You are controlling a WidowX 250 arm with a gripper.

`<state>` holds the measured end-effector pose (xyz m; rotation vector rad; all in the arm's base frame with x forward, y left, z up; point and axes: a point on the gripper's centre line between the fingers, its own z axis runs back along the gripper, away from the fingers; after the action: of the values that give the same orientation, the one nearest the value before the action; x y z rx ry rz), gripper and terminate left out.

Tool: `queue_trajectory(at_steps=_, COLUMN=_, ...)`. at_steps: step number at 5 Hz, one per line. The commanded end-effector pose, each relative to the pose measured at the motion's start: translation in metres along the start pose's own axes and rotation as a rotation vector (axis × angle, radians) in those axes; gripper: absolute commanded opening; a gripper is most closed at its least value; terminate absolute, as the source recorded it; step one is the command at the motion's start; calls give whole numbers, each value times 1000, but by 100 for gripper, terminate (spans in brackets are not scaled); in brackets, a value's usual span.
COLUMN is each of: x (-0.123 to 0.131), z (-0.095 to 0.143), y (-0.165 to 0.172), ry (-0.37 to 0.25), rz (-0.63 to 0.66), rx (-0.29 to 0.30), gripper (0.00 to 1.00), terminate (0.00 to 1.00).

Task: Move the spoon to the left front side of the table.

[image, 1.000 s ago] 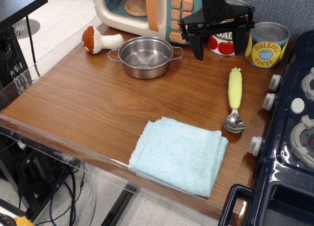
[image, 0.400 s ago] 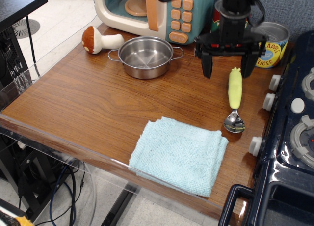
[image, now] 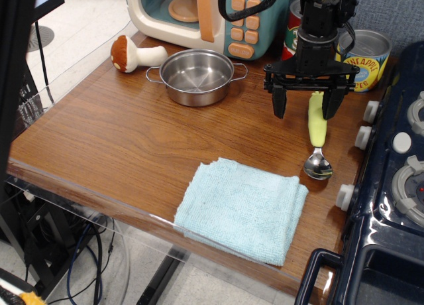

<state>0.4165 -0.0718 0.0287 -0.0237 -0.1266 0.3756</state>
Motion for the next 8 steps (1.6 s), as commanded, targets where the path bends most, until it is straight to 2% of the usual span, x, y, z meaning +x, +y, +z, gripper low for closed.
queue_trajectory(at_steps=1, x=5, z=8, y=-10, ry=-26, rz=-46, rx=-12, gripper=100, terminate=0)
queue_trajectory(at_steps=2, x=3, z=5, y=-11, ry=-21, rz=-51, rx=-12, gripper=100, terminate=0)
queue_trajectory(at_steps=3, x=0, z=2, y=-9, ry=-45, rz=-46, rx=-1, gripper=0, terminate=0)
queue_trajectory(at_steps=6, x=2, z=19, y=-1, ry=-55, rz=-10, rx=-20, gripper=0, terminate=0)
queue_trajectory(at_steps=7, x=6, z=32, y=9, ry=-72, rz=8, rx=-49, gripper=0, terminate=0)
queue_trajectory(at_steps=8, x=10, z=55, y=25, ry=-96, rz=40, rx=-101, gripper=0, terminate=0)
